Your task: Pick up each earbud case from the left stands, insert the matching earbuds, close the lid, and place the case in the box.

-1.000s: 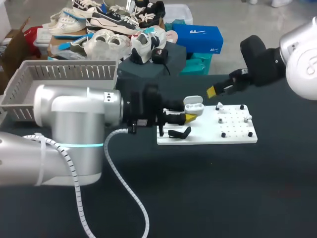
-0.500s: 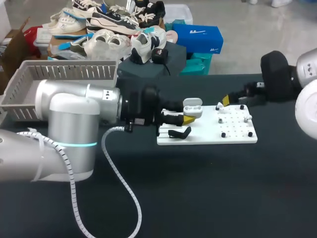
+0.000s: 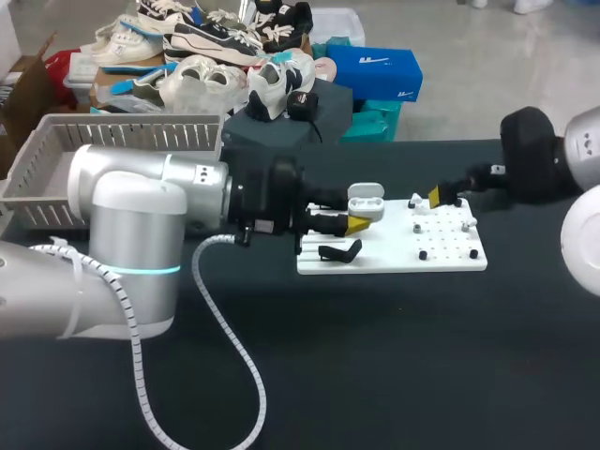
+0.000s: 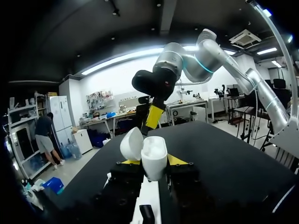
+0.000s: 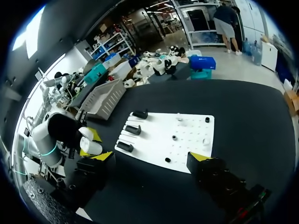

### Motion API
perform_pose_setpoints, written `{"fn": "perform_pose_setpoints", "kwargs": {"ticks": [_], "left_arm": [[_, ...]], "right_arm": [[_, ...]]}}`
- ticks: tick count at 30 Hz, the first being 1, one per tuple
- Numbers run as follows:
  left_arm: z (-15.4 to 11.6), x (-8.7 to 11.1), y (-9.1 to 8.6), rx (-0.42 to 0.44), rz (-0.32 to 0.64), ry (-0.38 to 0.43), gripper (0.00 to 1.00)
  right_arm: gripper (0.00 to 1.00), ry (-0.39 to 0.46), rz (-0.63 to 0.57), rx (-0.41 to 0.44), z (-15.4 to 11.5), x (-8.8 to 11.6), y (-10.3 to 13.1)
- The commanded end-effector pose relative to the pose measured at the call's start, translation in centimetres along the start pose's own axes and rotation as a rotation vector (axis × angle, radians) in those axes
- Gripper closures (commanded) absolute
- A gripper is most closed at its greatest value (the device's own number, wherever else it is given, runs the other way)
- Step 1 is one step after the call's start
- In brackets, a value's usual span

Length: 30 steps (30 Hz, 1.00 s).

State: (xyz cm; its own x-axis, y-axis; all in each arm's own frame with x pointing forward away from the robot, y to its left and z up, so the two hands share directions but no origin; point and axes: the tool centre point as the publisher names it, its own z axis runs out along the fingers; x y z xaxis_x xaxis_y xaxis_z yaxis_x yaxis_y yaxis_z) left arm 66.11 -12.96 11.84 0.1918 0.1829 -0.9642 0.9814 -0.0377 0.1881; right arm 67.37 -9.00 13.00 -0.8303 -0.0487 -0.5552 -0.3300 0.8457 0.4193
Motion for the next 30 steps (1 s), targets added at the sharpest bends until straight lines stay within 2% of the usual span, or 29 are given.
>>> {"fn": "perform_pose_setpoints", "kwargs": {"ticks": [1, 7, 15, 19, 30], "left_arm": [[-0.5, 0.1, 0.0, 0.013, 0.005, -0.001, 1.00], [-0.6, -0.1, 0.1, 0.005, -0.004, 0.001, 1.00], [-0.6, -0.1, 0.8, -0.035, 0.015, 0.001, 1.00], [-0.1, 0.0, 1.0, -0.066, 0.049, 0.008, 1.00], [0.8, 0.1, 1.1, -0.101, 0.037, -0.009, 1.00]], "right_arm": [[0.00, -0.004, 0.008, 0.074, -0.3, 0.8, -0.5], [0.00, 0.029, 0.014, 0.093, 0.0, 1.2, -2.5], [0.00, 0.102, -0.015, 0.231, 0.2, 1.7, -5.5], [0.00, 0.097, -0.012, 0.245, 0.1, 1.8, -6.7], [0.00, 0.121, -0.005, 0.244, 0.6, 2.2, -8.3]]}}
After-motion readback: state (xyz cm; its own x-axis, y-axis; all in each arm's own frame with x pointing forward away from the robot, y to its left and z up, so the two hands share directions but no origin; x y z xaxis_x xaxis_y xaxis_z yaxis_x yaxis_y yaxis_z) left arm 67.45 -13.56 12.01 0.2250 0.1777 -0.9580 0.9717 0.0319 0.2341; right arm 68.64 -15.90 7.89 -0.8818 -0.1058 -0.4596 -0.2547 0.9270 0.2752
